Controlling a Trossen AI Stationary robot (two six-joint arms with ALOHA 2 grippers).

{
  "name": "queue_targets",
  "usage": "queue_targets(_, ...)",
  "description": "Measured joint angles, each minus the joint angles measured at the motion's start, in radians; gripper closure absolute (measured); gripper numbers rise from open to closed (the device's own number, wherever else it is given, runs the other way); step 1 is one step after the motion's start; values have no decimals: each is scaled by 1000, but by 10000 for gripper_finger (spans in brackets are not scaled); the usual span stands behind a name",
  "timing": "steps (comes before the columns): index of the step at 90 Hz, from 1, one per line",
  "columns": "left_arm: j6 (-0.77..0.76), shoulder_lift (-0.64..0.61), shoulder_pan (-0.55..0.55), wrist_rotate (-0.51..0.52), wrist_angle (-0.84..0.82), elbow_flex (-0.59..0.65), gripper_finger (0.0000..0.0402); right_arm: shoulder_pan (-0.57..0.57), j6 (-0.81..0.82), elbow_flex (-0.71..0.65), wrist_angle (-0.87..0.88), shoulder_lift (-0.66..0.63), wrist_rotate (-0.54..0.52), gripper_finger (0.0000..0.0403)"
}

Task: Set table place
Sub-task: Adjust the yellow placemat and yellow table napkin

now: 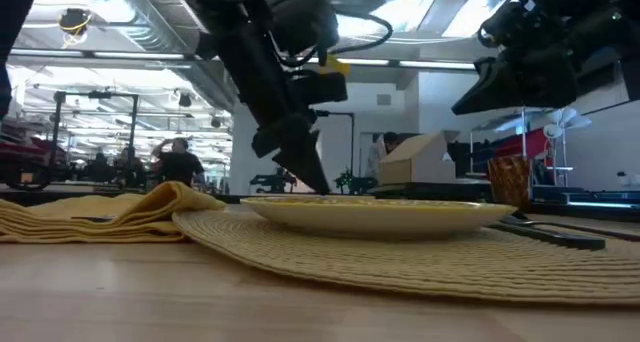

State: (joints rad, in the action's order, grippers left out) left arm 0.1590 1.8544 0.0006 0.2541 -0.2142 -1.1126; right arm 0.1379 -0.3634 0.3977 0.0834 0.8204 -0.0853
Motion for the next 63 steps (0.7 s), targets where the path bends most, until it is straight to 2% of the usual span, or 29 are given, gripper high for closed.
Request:
queue_targets(14,27,0,9,-91,1,0,402,0,0,0,0,0,0,403)
queue_targets(37,93,7,22,-100,47,0,401,0,0,0,0,0,0,403)
queue_targets(63,119,30,44,-162,82,0,401,0,0,0,-5,0,0,403)
